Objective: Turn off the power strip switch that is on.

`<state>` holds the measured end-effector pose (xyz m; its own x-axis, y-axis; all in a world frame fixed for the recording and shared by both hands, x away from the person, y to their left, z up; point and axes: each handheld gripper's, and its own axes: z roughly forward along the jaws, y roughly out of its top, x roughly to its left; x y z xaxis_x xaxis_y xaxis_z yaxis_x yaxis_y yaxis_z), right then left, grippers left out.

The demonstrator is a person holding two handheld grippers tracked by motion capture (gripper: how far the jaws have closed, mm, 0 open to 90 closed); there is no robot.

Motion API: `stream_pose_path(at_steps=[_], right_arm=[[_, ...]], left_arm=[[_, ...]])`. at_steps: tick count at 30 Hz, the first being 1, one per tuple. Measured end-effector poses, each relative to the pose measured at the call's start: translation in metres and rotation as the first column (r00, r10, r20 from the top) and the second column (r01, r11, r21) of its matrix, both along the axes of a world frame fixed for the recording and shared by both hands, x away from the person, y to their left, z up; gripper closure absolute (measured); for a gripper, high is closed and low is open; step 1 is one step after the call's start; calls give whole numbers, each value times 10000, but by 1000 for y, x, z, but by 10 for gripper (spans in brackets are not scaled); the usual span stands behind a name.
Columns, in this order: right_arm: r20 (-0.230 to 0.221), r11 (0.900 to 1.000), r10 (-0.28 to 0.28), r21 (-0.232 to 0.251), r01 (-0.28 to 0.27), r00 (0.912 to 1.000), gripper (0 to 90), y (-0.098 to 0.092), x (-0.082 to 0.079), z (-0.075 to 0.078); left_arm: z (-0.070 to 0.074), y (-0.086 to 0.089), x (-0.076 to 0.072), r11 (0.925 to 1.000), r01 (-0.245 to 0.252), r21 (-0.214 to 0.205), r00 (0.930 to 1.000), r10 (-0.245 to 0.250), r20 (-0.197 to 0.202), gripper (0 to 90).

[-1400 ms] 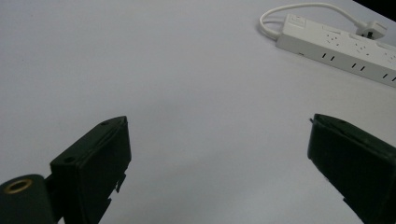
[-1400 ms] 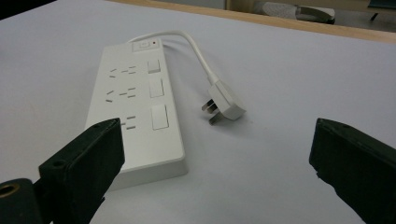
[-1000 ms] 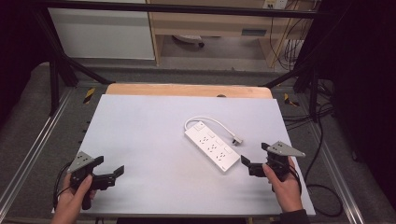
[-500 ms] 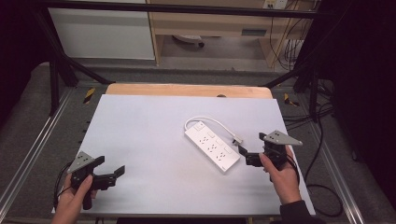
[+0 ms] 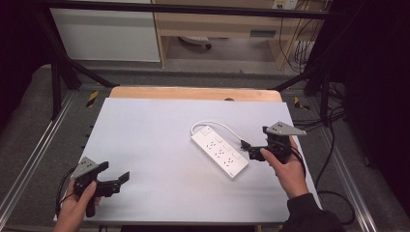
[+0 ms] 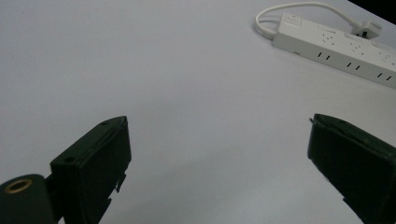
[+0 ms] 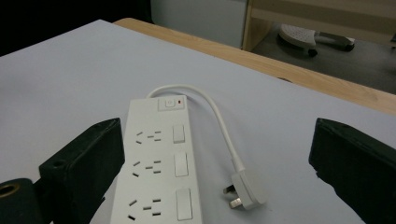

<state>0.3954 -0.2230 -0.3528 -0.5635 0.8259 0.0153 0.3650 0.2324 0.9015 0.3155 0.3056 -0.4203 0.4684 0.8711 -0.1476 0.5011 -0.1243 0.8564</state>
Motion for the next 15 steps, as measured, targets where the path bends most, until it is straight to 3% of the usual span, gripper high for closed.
stream_pose_path(at_steps=[15], right_arm=[[99,9999,-35,-140,36,9999,62,11,18,15]], left_arm=[[0,0,0,10000,-4,21,10000,4,-3,63]])
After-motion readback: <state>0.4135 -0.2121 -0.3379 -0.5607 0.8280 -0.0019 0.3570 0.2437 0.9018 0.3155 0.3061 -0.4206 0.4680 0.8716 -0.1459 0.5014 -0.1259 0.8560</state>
